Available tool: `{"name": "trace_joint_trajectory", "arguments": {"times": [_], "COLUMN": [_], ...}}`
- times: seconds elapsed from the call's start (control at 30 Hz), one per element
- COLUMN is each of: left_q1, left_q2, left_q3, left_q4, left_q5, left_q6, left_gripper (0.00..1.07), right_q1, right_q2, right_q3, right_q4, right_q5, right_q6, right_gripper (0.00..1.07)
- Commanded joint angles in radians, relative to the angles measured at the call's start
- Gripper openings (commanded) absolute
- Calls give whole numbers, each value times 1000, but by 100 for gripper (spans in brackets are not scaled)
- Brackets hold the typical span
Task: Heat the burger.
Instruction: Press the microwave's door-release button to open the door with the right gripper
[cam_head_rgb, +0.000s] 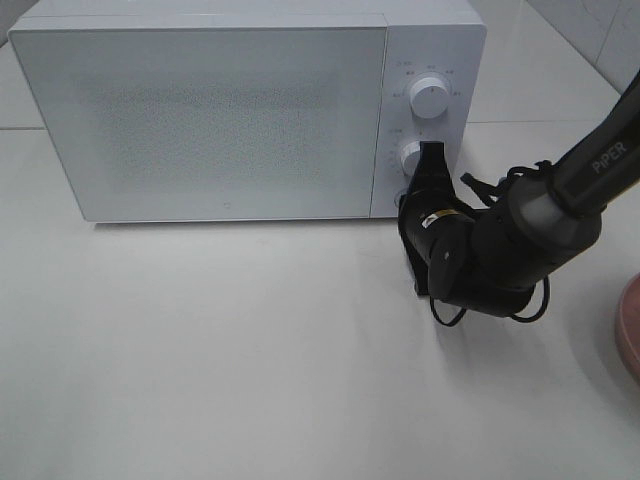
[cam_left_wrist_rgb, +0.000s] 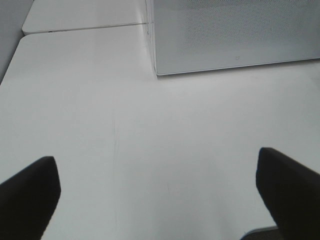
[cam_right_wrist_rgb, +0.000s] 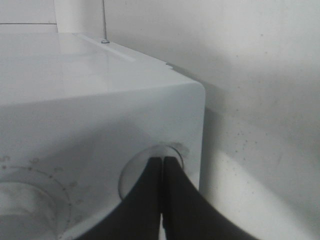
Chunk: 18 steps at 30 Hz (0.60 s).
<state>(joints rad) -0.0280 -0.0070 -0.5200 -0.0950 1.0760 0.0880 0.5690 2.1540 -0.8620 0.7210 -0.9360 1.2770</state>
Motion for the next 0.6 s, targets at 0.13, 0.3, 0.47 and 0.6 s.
{"name": "trace_joint_trajectory", "arguments": {"times": [0.13, 0.3, 0.47, 0.6], "left_q1": [-6, -6, -6, -6], "left_q2": [-14, -14, -14, -14], "left_q3": [3, 3, 3, 3], "left_q4": [-4, -4, -4, -4], "left_q5": [-8, -8, -8, -8], "left_q6": [-2, -2, -2, -2], "left_gripper": [100, 100, 100, 100], "right_q1": [-10, -10, -10, -10], "right_q2": [0, 0, 0, 0], "right_q3": [-43, -57, -80, -98], "right_q4": [-1, -1, -6, -11], "right_q5": [-12, -48, -113, -200], "right_q6": [-28, -27, -31, -39], "right_gripper": [0, 0, 0, 0]}}
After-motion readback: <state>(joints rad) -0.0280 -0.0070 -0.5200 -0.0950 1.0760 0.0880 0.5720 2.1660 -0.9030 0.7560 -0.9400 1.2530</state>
